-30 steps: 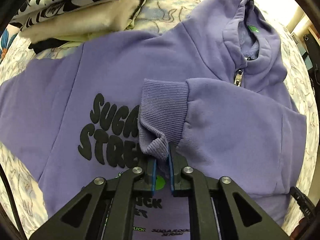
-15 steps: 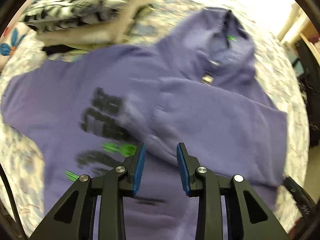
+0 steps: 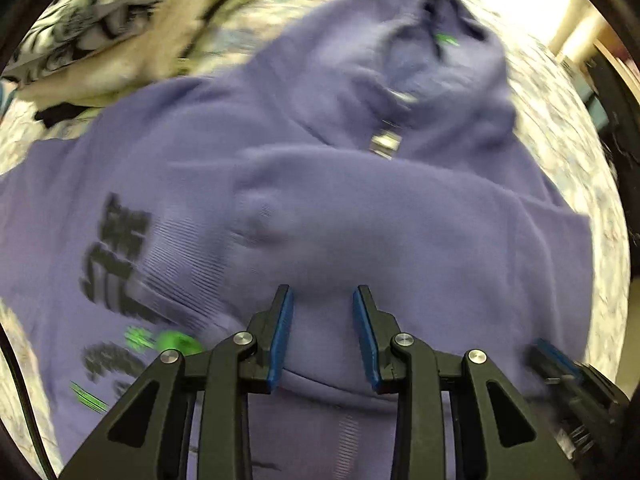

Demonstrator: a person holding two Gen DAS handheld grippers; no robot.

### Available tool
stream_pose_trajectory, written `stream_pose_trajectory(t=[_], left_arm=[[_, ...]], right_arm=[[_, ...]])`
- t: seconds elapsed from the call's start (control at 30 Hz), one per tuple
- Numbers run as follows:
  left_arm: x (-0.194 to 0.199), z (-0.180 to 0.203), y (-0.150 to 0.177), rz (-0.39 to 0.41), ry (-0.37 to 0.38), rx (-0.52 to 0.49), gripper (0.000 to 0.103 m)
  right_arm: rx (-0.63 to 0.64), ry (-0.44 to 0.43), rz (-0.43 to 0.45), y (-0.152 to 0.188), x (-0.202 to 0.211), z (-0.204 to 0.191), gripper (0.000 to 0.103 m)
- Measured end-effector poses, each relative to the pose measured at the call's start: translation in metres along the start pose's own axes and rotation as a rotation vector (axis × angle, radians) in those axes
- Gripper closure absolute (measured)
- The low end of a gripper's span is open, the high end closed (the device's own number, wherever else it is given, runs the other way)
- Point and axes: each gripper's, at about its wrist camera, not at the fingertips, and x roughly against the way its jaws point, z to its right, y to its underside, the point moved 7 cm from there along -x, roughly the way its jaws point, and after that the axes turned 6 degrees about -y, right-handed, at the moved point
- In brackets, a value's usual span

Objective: Fold large clothes
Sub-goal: 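Open the left gripper and lift it off the cuff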

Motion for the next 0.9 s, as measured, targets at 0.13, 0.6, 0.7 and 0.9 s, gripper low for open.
stream_pose_trajectory(t=[0.13, 0.6, 0.7, 0.9], left_arm=[[-0.003, -0.026, -0.005, -0.042, 0.085, 0.065, 0.085], [0.015, 0.000, 0.012, -0.070, -0.004, 0.031, 0.080], [0.026, 0.001, 0.018, -0.069, -0.011, 0.018, 0.080], [0.047, -0.005, 0.033, -0.070, -0.016, 0.022, 0.078]], right_arm=[[-0.081, 0.028, 0.020, 0.002, 0.019, 0.041, 0.091], [-0.110, 0.096, -0.044, 0.009, 0.026, 0.036, 0.092], [-0.106, 0.091, -0.062, 0.009, 0.026, 0.033, 0.092], [-0.104, 0.084, -0.080, 0.016, 0.034, 0.026, 0.092]])
